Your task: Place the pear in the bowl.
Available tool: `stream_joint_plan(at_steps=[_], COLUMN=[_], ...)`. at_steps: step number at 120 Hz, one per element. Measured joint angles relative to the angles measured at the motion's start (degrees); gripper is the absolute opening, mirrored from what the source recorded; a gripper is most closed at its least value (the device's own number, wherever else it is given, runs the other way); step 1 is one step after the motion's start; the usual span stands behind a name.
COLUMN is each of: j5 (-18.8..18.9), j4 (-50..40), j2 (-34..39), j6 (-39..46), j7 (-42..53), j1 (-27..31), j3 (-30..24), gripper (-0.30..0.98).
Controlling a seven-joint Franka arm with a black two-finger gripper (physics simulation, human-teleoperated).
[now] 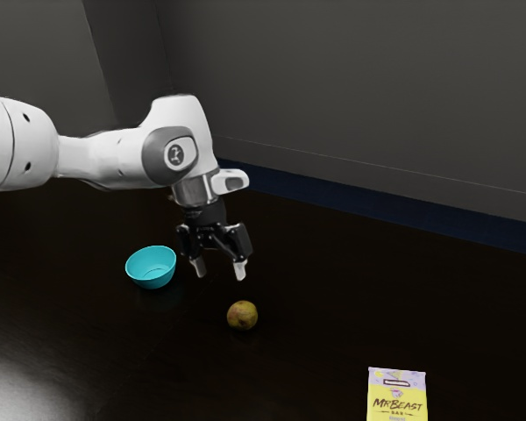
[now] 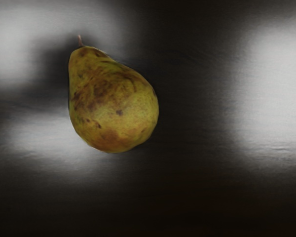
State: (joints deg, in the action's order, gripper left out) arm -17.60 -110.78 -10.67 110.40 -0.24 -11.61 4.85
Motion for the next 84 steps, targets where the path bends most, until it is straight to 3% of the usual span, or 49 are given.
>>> stream_joint_plan(at_steps=[26, 50, 84], j5=[-1.1, -0.7, -0.5], j4=[-5.0, -2.2, -1.9], j2=[-4.4, -9.3, -11.1], j6=[6.7, 14.6, 17.2], j7=[0.2, 1.4, 3.5], j1=[-0.4, -0.5, -0.4], j3=[-0.7, -2.0, -1.8], gripper=[0.69, 0.69, 0.68])
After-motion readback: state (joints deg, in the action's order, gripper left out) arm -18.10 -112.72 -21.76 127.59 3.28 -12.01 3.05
